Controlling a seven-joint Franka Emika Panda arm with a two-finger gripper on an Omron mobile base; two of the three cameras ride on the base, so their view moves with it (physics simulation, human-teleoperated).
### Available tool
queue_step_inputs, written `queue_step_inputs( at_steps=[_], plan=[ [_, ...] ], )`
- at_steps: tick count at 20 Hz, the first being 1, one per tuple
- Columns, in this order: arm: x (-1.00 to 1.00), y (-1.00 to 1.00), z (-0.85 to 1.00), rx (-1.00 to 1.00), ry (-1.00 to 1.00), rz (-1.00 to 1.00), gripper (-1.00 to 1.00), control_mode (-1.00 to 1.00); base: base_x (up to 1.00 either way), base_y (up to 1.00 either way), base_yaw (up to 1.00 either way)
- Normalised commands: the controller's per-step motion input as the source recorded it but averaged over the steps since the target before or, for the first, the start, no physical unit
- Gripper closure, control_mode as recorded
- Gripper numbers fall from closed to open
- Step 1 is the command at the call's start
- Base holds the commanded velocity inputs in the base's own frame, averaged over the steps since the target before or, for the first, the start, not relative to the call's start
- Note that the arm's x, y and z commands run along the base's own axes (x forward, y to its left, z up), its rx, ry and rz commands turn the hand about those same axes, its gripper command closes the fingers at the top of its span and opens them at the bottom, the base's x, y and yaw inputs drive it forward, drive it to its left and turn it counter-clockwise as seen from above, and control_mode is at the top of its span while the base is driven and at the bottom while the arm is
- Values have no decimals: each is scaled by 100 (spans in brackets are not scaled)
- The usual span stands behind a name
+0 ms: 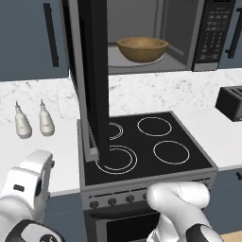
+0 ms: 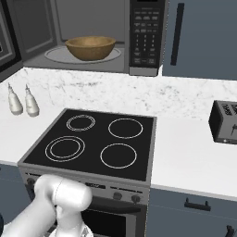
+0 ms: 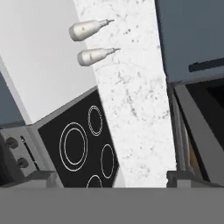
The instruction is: Open the microwave, place the bowl with waffle inside the microwave, then close the microwave door and turn it on.
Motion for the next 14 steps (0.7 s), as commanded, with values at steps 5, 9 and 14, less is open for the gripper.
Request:
queue_step_inputs(
  at_steps=[5, 9, 14],
  plan=[
    [100, 86, 12, -26, 6, -1, -100, -100, 0, 0, 0],
    [100, 22, 0, -19, 11, -10, -100, -100, 0, 0, 0],
    [91, -25, 3, -8, 16, -14, -100, -100, 0, 0, 0]
  ],
)
